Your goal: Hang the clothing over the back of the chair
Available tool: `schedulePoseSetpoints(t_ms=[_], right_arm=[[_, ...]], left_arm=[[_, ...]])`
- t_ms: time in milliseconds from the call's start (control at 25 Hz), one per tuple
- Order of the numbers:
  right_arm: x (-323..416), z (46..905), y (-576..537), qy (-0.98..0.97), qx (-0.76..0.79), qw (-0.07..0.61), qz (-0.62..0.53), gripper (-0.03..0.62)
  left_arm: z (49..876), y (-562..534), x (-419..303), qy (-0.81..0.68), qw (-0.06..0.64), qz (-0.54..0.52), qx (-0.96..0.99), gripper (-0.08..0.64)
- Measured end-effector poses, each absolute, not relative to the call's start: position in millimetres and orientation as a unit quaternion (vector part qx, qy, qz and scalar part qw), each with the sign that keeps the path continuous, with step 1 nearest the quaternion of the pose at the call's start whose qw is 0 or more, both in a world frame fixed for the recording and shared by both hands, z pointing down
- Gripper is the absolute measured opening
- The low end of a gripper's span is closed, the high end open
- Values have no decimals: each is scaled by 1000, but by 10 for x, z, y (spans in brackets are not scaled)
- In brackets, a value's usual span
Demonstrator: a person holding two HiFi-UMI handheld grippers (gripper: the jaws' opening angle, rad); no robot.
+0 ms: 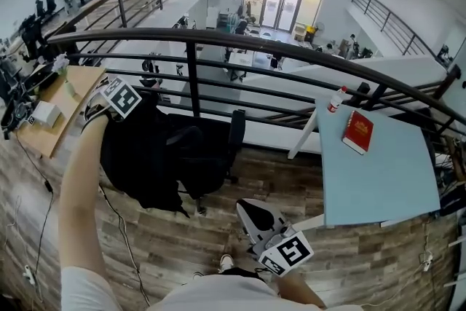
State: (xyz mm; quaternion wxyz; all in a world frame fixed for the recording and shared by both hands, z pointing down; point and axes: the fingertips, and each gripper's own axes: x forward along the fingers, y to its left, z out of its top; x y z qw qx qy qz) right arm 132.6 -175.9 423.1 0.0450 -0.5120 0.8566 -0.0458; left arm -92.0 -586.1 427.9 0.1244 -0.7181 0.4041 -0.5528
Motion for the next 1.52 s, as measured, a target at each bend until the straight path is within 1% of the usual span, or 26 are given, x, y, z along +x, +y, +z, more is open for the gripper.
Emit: schedulePoseSetpoints(t_ms=[200,240,280,320,360,440,520,560,720,920,1160,1520], right_arm=[[1340,4203,-1750,856,-514,47,-43,15],[1323,4190,-1752,857,-512,48,-41,15],[1303,4180,-1752,858,-510,48,-40,15],[1282,4171,-1749,859,-507,48,-39,15],[1258,4162,-1746,861,-505,48,-38,15],[1212,4139,-1738,864,-500,47,-35,15],[1173,4109,-1731,866,-496,48,-32,15],[1154,4094,-1726,868,-493,47,-30,15],[1064,4042,-1697,873,-484,44,-21,15],[941,3986,-1628,879,-475,41,-14,15],[793,3975,-1508,888,-458,38,-11,15],[737,3986,-1400,887,-461,30,-10,15]], left_arm=[[4008,-5908,-872,441,162,-512,-719,412],[3938,-5906,-881,450,171,-504,-717,390],[3857,-5899,-896,461,182,-496,-713,333],[3769,-5886,-915,472,194,-486,-709,256],[3682,-5865,-934,483,206,-475,-706,207],[3535,-5793,-964,501,224,-450,-705,156],[3418,-5655,-966,516,233,-412,-714,80],[3366,-5560,-958,520,235,-391,-722,57],[3222,-5189,-989,520,253,-337,-743,29],[3101,-4726,-1073,511,274,-296,-760,23],[3133,-4140,-1234,516,243,-244,-784,21],[3315,-3488,-1487,524,213,-198,-800,21]])
